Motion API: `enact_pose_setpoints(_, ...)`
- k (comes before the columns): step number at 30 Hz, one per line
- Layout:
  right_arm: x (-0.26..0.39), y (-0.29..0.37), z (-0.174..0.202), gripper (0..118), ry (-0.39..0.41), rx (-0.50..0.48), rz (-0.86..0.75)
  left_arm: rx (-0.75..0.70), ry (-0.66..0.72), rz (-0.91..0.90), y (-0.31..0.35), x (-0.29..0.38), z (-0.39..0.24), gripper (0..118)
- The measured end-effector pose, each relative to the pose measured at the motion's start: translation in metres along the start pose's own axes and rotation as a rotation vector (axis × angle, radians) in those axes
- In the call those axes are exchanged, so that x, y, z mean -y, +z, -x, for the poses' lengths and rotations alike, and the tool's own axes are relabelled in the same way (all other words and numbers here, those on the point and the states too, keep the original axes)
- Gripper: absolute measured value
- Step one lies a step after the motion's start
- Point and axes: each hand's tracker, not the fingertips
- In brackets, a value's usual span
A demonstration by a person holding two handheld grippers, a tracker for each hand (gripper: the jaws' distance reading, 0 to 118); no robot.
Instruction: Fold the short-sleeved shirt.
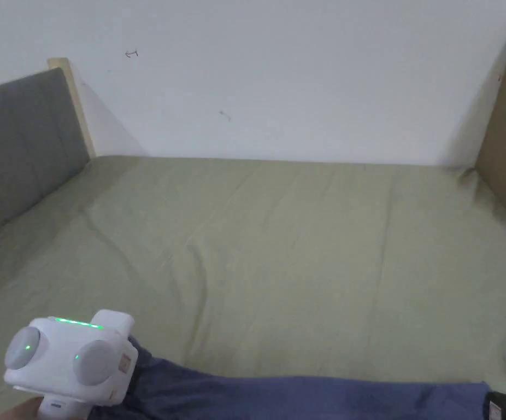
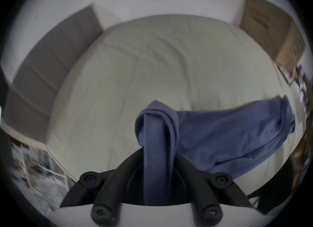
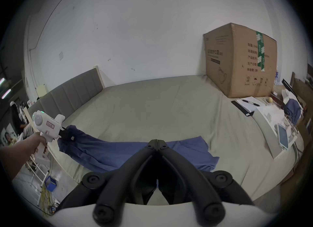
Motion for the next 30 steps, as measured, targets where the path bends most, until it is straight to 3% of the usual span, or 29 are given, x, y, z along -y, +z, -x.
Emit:
enact_pose_setpoints(6, 0.006, 0.018, -0.032, 0, -0.049, 0.054, -0.007, 0.524, 0.098, 0.070, 0.012, -0.029, -0.114, 2)
enact_pose_setpoints(9, 0.007, 0.026, -0.044, 0, -0.088, 0.075, 0.001, 0.587, 0.042, 0.112, -0.001, -0.044, -0.175, 8)
enact_pose_setpoints(10, 0.007, 0.028, -0.047, 0, -0.100, 0.079, -0.004, 0.603, 0.027, 0.131, -0.006, -0.048, -0.188, 28)
enact_pose_setpoints(12, 0.008, 0.032, -0.051, 0, -0.115, 0.094, -0.012, 0.680, 0.060, 0.187, -0.017, -0.053, -0.204, 110)
enact_pose_setpoints(13, 0.008, 0.033, -0.052, 0, -0.117, 0.097, -0.013, 0.713, 0.091, 0.214, -0.019, -0.053, -0.206, 118)
enact_pose_setpoints(15, 0.007, 0.034, -0.055, 0, -0.118, 0.095, -0.011, 0.841, 0.163, 0.157, -0.006, -0.055, -0.194, 113)
enact_pose_setpoints(17, 0.007, 0.032, -0.057, 0, -0.112, 0.089, -0.008, 0.840, 0.180, 0.067, 0.007, -0.055, -0.169, 114)
enact_pose_setpoints(20, 0.004, 0.026, -0.058, 0, -0.092, 0.097, -0.003, 0.696, 0.190, 0.021, 0.019, -0.049, -0.137, 114)
enact_pose_setpoints(23, 0.001, 0.021, -0.058, 0, -0.084, 0.088, -0.002, 0.671, 0.183, 0.037, 0.012, -0.036, -0.121, 110)
enact_pose_setpoints(24, 0.001, 0.020, -0.058, 0, -0.087, 0.082, 0.000, 0.665, 0.181, 0.032, 0.009, -0.031, -0.120, 92)
enact_pose_setpoints(25, 0.001, 0.019, -0.057, 0, -0.092, 0.076, 0.001, 0.653, 0.173, 0.037, 0.001, -0.028, -0.126, 60)
enact_pose_setpoints(26, 0.001, 0.019, -0.057, 0, -0.095, 0.073, 0.001, 0.612, 0.159, 0.062, -0.006, -0.024, -0.133, 17)
enact_pose_setpoints(27, 0.001, 0.018, -0.055, 0, -0.097, 0.071, 0.002, 0.613, 0.141, 0.090, -0.010, -0.020, -0.142, 0)
enact_pose_setpoints(30, 0.002, 0.017, -0.052, 0, -0.091, 0.067, 0.012, 0.768, 0.119, 0.158, -0.033, -0.020, -0.178, 0)
